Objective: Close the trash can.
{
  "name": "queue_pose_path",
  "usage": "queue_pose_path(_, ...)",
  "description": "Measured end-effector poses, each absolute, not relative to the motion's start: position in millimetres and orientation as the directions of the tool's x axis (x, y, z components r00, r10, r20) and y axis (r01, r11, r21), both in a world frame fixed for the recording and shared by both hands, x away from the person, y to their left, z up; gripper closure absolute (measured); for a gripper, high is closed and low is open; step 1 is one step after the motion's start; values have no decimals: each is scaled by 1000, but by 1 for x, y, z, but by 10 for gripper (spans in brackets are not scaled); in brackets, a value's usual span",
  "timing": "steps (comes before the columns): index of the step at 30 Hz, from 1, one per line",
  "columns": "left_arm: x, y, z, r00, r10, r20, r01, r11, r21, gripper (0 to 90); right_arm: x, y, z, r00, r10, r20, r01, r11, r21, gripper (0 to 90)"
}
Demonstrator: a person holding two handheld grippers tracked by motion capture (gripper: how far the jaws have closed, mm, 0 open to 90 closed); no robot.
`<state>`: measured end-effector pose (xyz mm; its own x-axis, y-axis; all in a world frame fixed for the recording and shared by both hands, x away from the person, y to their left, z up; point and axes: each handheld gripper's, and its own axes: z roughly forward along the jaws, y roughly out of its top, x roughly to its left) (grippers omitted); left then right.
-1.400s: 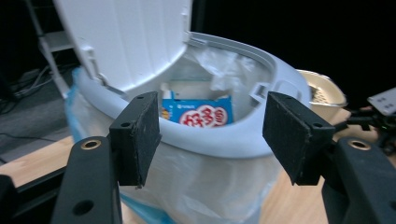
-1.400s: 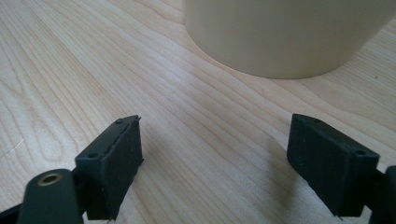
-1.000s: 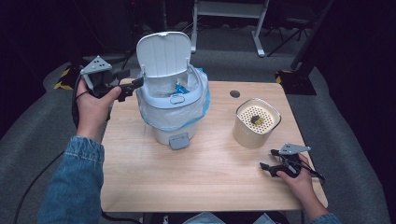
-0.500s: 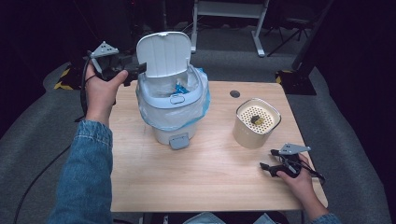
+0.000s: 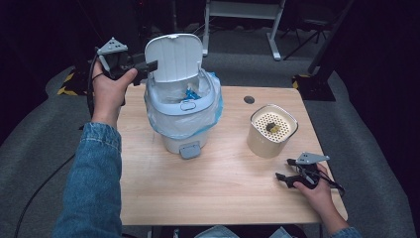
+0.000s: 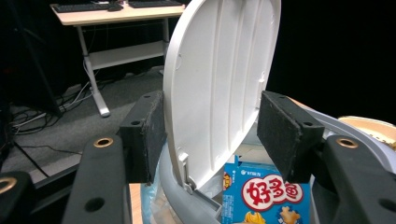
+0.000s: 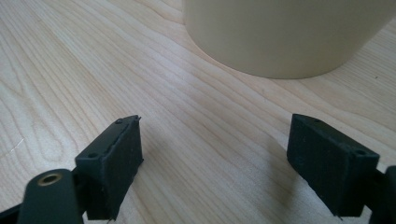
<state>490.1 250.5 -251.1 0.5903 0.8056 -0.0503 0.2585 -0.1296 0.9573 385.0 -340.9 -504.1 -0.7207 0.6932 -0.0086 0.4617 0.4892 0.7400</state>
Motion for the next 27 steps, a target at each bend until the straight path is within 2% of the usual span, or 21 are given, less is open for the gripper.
queue_pose_path(2, 488, 251, -250, 599, 799, -54, 256, -127, 958, 431, 385, -341, -504, -721, 693, -9, 462, 489, 740, 183)
queue_pose_path(4, 484, 251, -247, 642, 762, -84, 242, -97, 965, 493, 385, -341, -504, -721, 693, -8, 462, 489, 740, 183)
queue_pose_path(5, 481, 250, -245, 661, 744, -97, 237, -85, 968, 493, 385, -341, -504, -721, 693, -8, 462, 489, 740, 183)
queue_pose_path(7, 477, 245, -242, 660, 746, -93, 251, -102, 962, 485, 385, -341, -504, -721, 693, -8, 462, 489, 740, 183)
queue_pose_path(9, 476, 245, -240, 606, 794, -36, 244, -143, 959, 417, 385, -341, -504, -721, 693, -9, 461, 489, 740, 183)
queue_pose_path(12, 480, 256, -240, 551, 831, -75, 272, -94, 958, 423, 385, -341, -504, -721, 693, -9, 462, 489, 740, 183)
queue_pose_path(15, 488, 262, -244, 532, 843, -84, 292, -90, 952, 379, 385, -341, -504, -720, 693, -8, 462, 489, 740, 183)
queue_pose_path(17, 496, 259, -246, 550, 830, -88, 281, -85, 956, 352, 385, -341, -504, -721, 693, -8, 462, 489, 740, 183)
queue_pose_path(22, 501, 247, -245, 600, 796, -83, 264, -99, 959, 370, 385, -341, -504, -721, 693, -8, 462, 489, 740, 183)
queue_pose_path(24, 500, 241, -243, 602, 794, -81, 267, -105, 958, 329, 385, -341, -504, -721, 693, -8, 462, 489, 740, 183)
queue_pose_path(27, 494, 241, -242, 621, 776, -107, 281, -94, 955, 358, 385, -341, -504, -721, 693, -9, 462, 489, 740, 183)
